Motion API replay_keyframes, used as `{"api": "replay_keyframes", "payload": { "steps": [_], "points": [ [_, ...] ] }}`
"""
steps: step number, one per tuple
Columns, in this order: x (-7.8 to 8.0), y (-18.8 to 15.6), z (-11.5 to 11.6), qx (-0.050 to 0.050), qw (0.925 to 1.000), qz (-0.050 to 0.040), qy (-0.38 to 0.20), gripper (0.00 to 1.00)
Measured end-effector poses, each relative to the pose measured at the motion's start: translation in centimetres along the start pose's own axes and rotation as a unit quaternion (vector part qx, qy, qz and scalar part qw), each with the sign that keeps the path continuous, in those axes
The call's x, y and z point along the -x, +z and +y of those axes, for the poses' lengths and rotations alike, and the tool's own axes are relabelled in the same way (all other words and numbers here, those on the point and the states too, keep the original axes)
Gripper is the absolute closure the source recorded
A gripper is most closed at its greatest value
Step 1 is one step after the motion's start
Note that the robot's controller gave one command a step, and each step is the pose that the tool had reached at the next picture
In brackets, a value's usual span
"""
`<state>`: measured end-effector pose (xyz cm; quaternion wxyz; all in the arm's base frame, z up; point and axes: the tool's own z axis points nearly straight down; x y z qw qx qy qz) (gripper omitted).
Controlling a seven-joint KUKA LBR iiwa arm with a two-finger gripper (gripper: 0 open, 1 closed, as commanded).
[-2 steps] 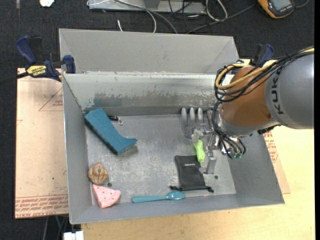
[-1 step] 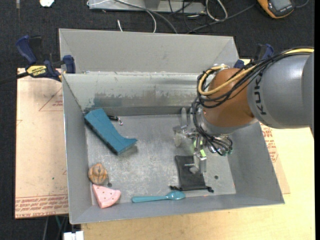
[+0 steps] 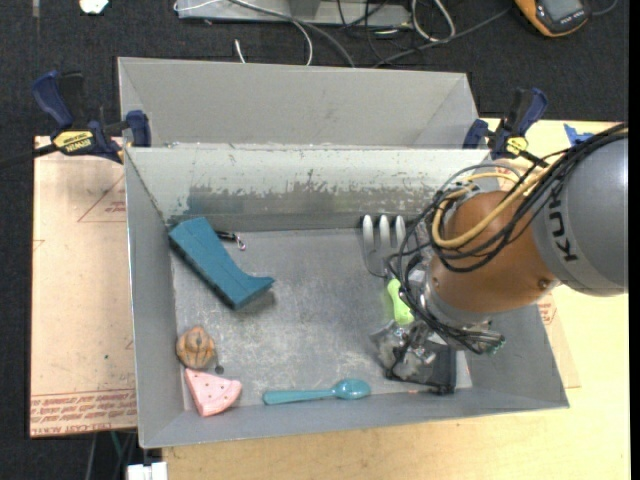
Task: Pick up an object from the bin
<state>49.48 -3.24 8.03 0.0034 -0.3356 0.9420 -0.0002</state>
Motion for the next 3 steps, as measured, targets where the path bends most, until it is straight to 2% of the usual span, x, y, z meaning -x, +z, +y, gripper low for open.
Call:
{"api": "replay_keyframes", "payload": {
  "steps": [1,2,3],
  "points": [
    [0.0,0.0,0.0,0.0,1.0,0.0001,-0.001,1.0],
    [-2.2,-4.1,-1.3,0.0,0.9999,-0.0007,-0.015,1.0],
    [-1.3,-9.8,0.1,0.004,0.9999,0.0016,0.012,1.0]
  ]
}}
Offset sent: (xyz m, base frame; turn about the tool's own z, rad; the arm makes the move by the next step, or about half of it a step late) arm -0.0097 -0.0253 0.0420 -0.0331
